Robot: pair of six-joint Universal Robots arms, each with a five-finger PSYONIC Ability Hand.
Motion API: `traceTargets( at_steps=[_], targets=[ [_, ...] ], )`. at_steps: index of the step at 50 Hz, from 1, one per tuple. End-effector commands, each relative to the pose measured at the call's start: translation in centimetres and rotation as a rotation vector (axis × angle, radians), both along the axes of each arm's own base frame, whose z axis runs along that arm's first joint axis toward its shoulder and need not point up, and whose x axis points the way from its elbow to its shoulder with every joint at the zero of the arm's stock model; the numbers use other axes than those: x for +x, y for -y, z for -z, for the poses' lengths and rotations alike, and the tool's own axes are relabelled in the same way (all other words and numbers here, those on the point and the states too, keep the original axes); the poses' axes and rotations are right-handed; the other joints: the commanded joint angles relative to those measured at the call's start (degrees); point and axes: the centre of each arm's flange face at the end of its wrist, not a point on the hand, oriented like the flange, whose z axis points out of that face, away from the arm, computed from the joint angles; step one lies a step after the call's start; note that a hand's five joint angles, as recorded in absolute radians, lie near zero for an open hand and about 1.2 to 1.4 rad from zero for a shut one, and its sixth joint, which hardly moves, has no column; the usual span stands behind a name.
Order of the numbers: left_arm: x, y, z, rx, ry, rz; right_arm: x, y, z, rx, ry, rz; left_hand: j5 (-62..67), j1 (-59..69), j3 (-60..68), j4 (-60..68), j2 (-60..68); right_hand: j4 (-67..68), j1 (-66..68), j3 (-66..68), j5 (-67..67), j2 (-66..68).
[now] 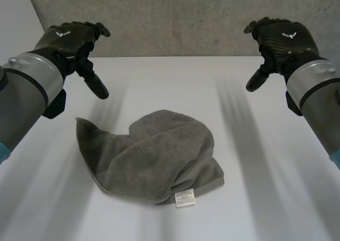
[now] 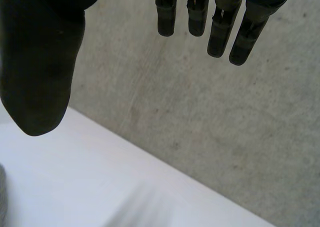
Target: Fold the towel.
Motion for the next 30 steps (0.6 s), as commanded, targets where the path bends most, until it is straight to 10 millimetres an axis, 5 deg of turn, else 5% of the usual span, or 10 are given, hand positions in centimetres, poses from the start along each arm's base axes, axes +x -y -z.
traceTargets(
  at_steps=[1,19,24,28,30],
  targets=[
    [0.0,0.1,0.2,0.001,0.002,-0.011,0.1,0.9,1.2,0.038,-0.022,0.003,-12.1,-4.4,-3.5,-4.5,-4.3,-4.5,-3.4,-3.8,-3.4,-4.1],
    [0.0,-0.2,-0.2,-0.013,-0.003,-0.009,0.1,0.9,1.1,0.036,-0.024,0.000,-12.6,-4.9,-4.0,-5.0,-4.8,-4.5,-3.4,-3.8,-3.4,-4.1],
    [0.2,-0.5,0.0,-0.007,0.012,0.003,0.8,-0.4,1.6,0.042,-0.117,-0.084,-13.1,-5.4,-4.5,-5.5,-5.3,-4.5,-3.4,-3.8,-3.4,-4.1],
    [1.6,0.0,2.2,0.038,0.122,-0.008,1.1,-1.4,2.7,0.072,-0.223,-0.172,-13.1,-5.4,-4.5,-5.5,-5.3,-4.5,-3.4,-3.8,-3.4,-4.1],
    [2.3,0.1,3.2,0.055,0.180,-0.009,1.2,-3.1,4.8,0.138,-0.314,-0.270,-12.7,-5.1,-4.2,-5.2,-5.0,-4.5,-3.4,-3.8,-3.4,-4.1]
  ],
)
